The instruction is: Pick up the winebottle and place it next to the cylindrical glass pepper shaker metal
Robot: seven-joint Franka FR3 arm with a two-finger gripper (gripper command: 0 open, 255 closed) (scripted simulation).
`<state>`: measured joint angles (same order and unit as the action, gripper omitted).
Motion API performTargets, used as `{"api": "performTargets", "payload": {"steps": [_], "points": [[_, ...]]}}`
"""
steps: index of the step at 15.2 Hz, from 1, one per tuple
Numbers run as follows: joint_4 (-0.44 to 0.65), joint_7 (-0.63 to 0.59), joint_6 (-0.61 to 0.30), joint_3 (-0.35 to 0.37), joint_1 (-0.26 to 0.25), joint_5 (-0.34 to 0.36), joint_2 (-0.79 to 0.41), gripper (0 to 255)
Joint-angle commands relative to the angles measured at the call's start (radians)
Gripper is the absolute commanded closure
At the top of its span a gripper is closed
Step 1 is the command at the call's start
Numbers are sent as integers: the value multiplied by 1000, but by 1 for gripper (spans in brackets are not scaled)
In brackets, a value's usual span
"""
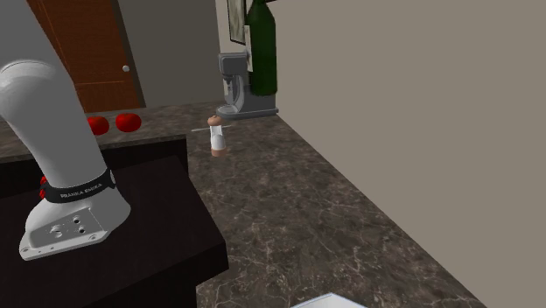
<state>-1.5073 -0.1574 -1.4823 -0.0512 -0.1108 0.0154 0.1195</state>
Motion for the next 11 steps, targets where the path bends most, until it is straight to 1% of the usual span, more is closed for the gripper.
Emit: {"api": "performTargets", "payload": {"steps": [1,9,11], "points": [[41,-47,32,26,-19,1,-9,255],[152,-236,122,136,-102,9,-34,255],[99,-236,89,135,-102,7,-15,255]]}}
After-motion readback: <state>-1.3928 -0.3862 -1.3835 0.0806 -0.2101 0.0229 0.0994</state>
